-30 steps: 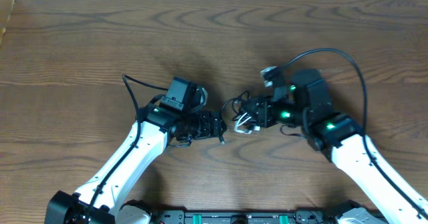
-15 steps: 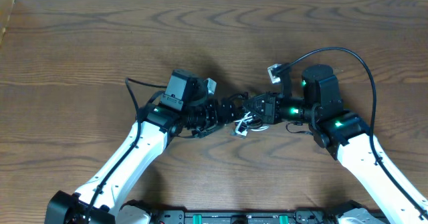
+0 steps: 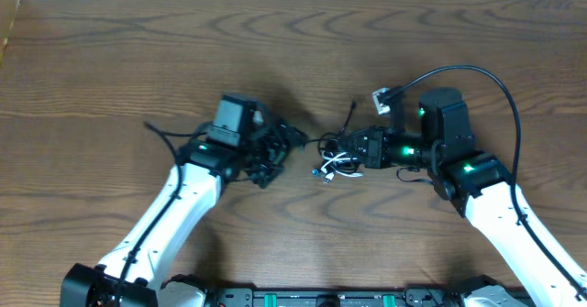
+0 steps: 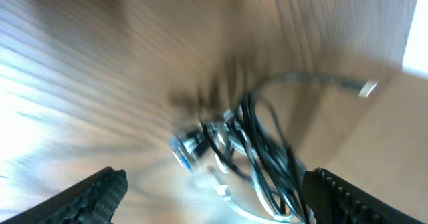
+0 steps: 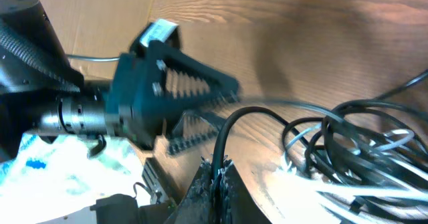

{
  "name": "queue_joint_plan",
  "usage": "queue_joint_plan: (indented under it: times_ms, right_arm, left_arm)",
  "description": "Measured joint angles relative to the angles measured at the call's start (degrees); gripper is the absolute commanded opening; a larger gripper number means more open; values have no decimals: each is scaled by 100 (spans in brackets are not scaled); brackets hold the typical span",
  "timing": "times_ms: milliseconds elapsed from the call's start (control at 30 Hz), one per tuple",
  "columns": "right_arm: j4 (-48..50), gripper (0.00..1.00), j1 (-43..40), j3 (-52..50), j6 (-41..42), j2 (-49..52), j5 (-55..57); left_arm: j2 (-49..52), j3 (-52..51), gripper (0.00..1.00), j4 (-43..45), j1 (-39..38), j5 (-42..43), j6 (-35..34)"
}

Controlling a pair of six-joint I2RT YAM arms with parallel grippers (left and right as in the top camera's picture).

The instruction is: Untangle cables

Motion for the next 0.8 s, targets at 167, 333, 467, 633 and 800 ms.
queue_joint_plan:
  times_ms: [167,333,467,633,800]
  right_arm:
    - [-79,1,-133,0,-4,0,-7]
    - [-76,1,-133,0,55,0,-4]
    - [20,1,-133,0,949,0,-4]
    - [627,4,-138,-11,2085,0,-4]
    - [1580,5,-138,-28,3292,0,-7]
  left_arm:
    - [-2,2,91,-356,822,-114,-17]
    - [-7,2,91,-575,1060,479,177]
    - [-9,0,91,-1032,859,675,291]
    - [-11,0,91,-1139,507,699,302]
    - [-11,0,90,-1137,122,684,302]
